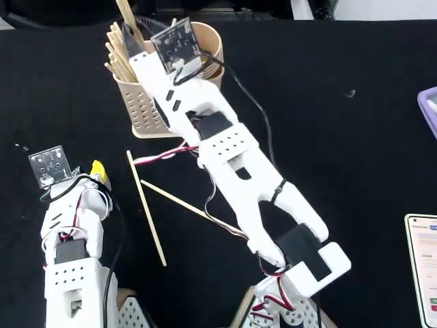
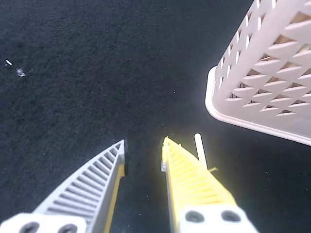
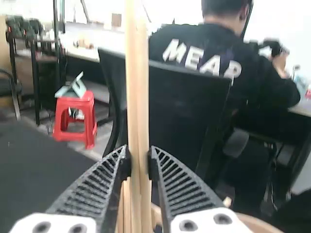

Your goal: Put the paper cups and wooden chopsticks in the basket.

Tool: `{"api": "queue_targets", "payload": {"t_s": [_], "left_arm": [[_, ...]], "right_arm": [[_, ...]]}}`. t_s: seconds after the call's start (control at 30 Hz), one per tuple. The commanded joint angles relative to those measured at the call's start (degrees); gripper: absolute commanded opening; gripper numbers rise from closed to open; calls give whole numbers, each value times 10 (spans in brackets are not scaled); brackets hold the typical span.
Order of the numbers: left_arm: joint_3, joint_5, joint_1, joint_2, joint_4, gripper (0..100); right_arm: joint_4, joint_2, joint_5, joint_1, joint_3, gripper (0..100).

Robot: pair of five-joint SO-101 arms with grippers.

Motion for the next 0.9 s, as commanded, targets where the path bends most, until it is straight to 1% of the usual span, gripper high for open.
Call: {"api": "queue_targets", "payload": {"t_s": [0.0, 0.2, 0.4, 0.43, 0.5, 0.57, 0.6, 0.7, 0.87], "left_arm": [[-6, -4, 7, -9, -11, 134], [-6, -6, 7, -9, -11, 134], [-6, -7, 7, -9, -11, 134], [-6, -7, 7, -9, -11, 134], [-6, -7, 7, -9, -11, 134], [-6, -7, 7, -9, -11, 134], [-6, -7, 7, -9, -11, 134], [-6, -7, 7, -9, -11, 134], [-6, -7, 7, -9, -11, 134]], "right_arm": [[-16, -47, -4, -2, 23, 11], [-17, -44, -5, -7, 58, 11], [-11, -49, -51, -8, 61, 15], [-11, -49, -54, -8, 61, 28], [-3, -50, -55, -8, 59, 93], [24, -52, -55, -9, 51, 152], [42, -58, -55, -10, 44, 160], [86, -80, -55, -10, 29, 137], [95, -152, -53, -7, 39, 95]]}}
